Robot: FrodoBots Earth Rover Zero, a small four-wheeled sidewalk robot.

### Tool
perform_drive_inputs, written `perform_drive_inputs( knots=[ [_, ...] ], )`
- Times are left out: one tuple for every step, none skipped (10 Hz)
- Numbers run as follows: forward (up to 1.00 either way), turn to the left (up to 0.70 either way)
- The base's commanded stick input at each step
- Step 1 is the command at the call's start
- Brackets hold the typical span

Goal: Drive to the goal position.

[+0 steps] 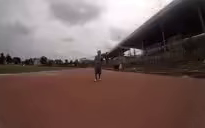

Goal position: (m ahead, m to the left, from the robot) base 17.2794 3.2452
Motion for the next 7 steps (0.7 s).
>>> perform_drive_inputs(
  knots=[
    [0.7, 0.0],
    [0.7, 0.0],
    [0.7, 0.0],
    [0.7, 0.0],
    [0.7, 0.0],
    [0.7, 0.0],
    [0.7, 0.0]
  ],
)
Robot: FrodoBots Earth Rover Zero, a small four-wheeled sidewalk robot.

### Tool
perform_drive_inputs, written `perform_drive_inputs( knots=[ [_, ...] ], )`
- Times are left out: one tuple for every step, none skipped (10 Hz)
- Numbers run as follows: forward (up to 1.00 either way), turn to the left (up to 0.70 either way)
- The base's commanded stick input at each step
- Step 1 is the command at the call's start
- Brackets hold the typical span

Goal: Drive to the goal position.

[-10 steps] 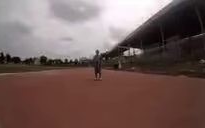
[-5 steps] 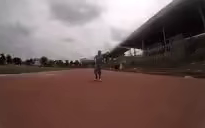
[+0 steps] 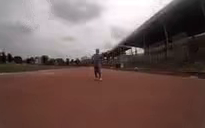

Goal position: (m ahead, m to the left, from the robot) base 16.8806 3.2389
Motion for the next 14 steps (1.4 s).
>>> perform_drive_inputs(
  knots=[
    [0.7, 0.0],
    [0.7, 0.0],
    [0.7, 0.0],
    [0.7, 0.0],
    [0.7, 0.0],
    [0.7, 0.0],
    [0.7, 0.0],
    [0.7, 0.0],
    [0.7, 0.0],
    [0.7, 0.0],
    [0.7, 0.0],
    [0.7, 0.0],
    [0.7, 0.0],
    [0.7, 0.0]
  ],
)
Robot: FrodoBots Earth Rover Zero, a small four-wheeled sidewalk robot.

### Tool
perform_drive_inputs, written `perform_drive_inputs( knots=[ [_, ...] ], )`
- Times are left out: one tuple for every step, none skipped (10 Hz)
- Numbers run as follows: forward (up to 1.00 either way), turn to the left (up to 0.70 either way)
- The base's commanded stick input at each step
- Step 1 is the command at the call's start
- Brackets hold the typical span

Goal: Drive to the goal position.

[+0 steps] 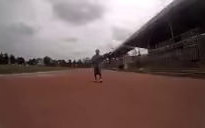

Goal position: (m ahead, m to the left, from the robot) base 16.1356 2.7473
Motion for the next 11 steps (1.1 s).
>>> perform_drive_inputs(
  knots=[
    [0.7, 0.0],
    [0.7, 0.0],
    [0.7, 0.0],
    [0.7, 0.0],
    [0.7, 0.0],
    [0.7, 0.0],
    [0.7, 0.0],
    [0.7, 0.0],
    [0.7, 0.0],
    [0.7, 0.0],
    [0.7, 0.0]
  ],
)
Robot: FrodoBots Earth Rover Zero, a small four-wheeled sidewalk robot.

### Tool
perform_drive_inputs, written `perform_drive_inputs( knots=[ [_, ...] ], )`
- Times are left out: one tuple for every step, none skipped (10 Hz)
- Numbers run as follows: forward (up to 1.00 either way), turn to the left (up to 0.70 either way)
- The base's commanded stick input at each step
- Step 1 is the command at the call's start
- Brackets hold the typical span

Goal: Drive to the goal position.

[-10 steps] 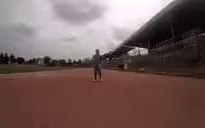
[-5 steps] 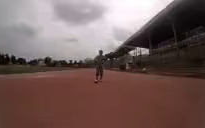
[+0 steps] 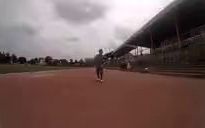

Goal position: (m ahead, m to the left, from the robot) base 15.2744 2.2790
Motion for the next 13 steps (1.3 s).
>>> perform_drive_inputs(
  knots=[
    [0.7, 0.0],
    [0.7, 0.0],
    [0.7, 0.0],
    [0.7, 0.0],
    [0.7, 0.0],
    [0.7, 0.0],
    [0.7, 0.0],
    [0.7, 0.0],
    [0.7, 0.0],
    [0.7, 0.0],
    [0.7, 0.0],
    [0.7, 0.0],
    [0.7, 0.0]
  ],
)
